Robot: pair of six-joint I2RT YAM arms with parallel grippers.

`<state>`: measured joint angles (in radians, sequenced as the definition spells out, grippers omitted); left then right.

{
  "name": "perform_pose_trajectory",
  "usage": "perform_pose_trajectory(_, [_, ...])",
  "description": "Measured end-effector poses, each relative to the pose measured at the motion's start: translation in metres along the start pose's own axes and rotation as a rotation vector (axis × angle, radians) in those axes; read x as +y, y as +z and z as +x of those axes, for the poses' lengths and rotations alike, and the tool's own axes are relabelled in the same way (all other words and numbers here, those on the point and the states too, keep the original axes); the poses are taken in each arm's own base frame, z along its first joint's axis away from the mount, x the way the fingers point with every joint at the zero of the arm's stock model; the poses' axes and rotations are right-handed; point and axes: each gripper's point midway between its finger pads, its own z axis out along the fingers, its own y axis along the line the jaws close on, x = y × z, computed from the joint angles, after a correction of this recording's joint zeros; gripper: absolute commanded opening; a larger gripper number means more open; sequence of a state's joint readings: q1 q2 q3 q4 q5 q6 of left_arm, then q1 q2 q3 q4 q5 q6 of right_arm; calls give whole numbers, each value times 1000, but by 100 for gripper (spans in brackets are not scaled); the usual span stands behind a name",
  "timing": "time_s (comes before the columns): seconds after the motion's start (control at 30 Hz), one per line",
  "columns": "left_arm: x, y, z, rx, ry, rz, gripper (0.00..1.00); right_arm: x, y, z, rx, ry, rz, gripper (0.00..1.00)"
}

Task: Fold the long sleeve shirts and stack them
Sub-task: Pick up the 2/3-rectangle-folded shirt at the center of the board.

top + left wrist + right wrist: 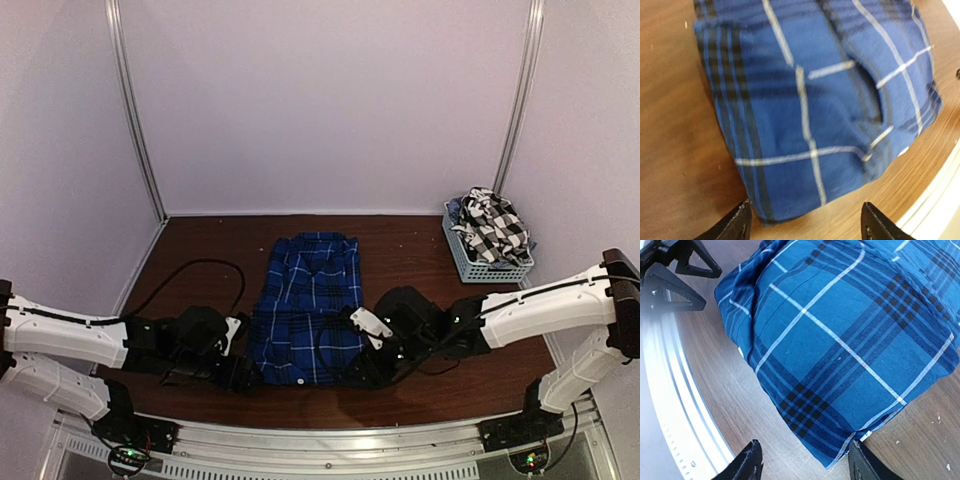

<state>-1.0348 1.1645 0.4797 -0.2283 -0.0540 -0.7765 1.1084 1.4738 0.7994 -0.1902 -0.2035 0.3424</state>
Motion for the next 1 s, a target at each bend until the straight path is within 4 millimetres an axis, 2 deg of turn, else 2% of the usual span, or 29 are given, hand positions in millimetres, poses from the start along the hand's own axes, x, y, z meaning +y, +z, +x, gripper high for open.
perform_pose_trajectory(0.13, [5,1,18,45,29,18,82,2,1,6,8,-57,34,64])
perform_pose_trajectory(0.27, [-2,-5,12,16,54,53,82,4,8,14,43,-127,80,64])
perform_pose_trajectory(0.4, [-8,-11,3,-28,69,79,82,6,25,20,93,-205,135,63])
perform_pose_trajectory(0.77, [-11,-12,1,-34,138,92,83,-5,50,21,174,-330,255,45])
perform_pose_trajectory(0.93, [-18,-11,2,-24,180,122,84,-12,51,29,205,-360,296,31])
perform_pose_trajectory(1.0, [-21,-10,1,-26,196,137,83,-13,51,30,207,-370,305,19])
